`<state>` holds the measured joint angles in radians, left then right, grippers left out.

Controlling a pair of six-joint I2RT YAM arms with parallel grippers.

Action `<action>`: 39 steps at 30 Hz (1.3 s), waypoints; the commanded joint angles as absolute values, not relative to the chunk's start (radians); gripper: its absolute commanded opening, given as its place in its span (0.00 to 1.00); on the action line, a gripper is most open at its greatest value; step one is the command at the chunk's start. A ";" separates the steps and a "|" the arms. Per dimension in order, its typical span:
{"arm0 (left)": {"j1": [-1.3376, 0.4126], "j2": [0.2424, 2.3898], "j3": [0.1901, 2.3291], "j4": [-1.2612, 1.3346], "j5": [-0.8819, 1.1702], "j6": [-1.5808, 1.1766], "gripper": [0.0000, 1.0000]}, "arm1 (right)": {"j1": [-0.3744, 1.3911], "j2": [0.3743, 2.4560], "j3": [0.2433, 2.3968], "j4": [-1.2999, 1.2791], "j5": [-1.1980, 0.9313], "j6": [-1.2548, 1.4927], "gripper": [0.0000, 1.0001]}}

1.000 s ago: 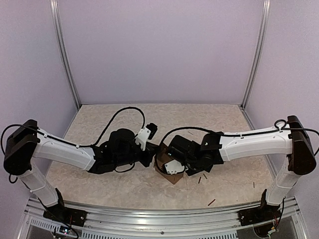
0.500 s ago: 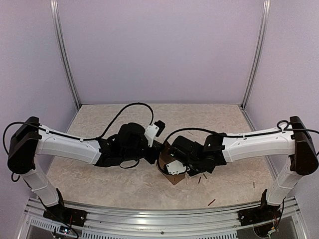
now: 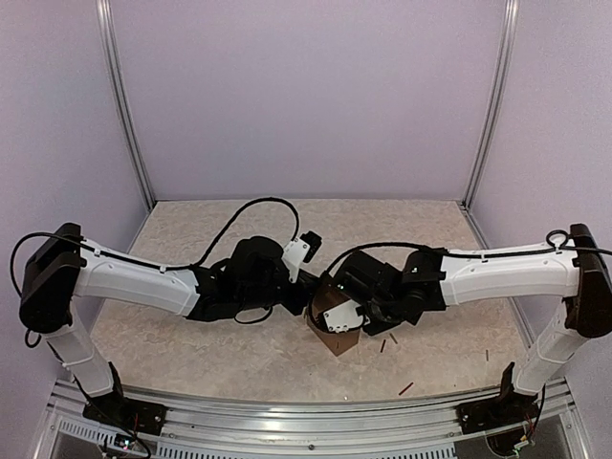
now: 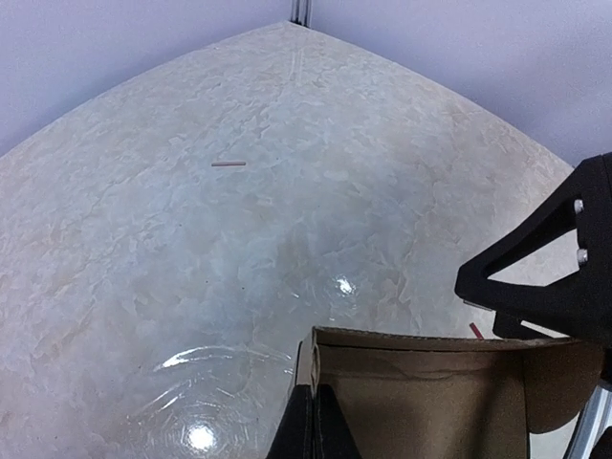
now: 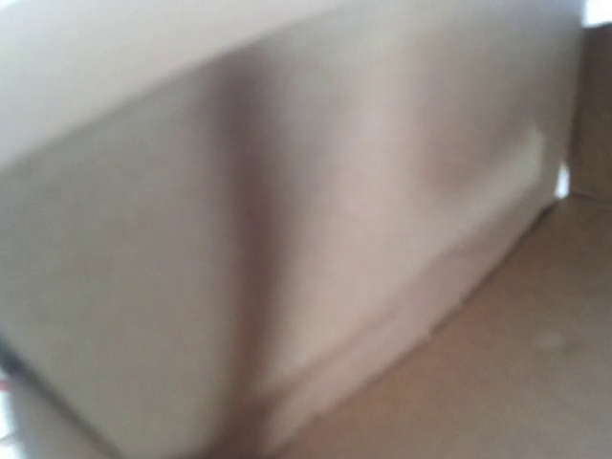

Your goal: Fold the paper box

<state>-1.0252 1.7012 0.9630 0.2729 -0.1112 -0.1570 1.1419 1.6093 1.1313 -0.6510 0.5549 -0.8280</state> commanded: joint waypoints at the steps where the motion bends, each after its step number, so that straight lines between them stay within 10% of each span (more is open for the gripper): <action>1: -1.045 1.761 0.901 0.093 -0.086 -0.174 0.00 | 1.097 1.519 1.139 -0.713 0.415 -0.836 0.50; 13: -1.048 1.717 0.932 0.067 -0.160 -0.219 0.00 | 0.930 1.355 1.178 -0.830 0.120 -0.817 0.65; 17: -1.049 1.698 0.930 0.075 -0.157 -0.236 0.02 | 0.779 1.380 1.302 -0.780 -0.035 -0.649 0.98; 19: -1.053 1.685 0.934 0.078 -0.151 -0.233 0.04 | 0.709 1.418 1.380 -0.793 -0.215 -0.564 1.00; 28: -1.077 1.581 0.937 0.037 -0.179 -0.222 0.28 | 0.722 1.640 1.643 -0.946 -0.362 -0.459 0.79; 39: -1.063 1.303 0.732 0.027 -0.274 -0.266 0.32 | 0.813 1.744 1.645 -1.027 -0.286 -0.472 0.51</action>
<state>-1.0721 1.3491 0.7765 0.0589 -0.2184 -0.2417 0.7948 1.7451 1.6371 -0.9871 -0.3195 -0.4900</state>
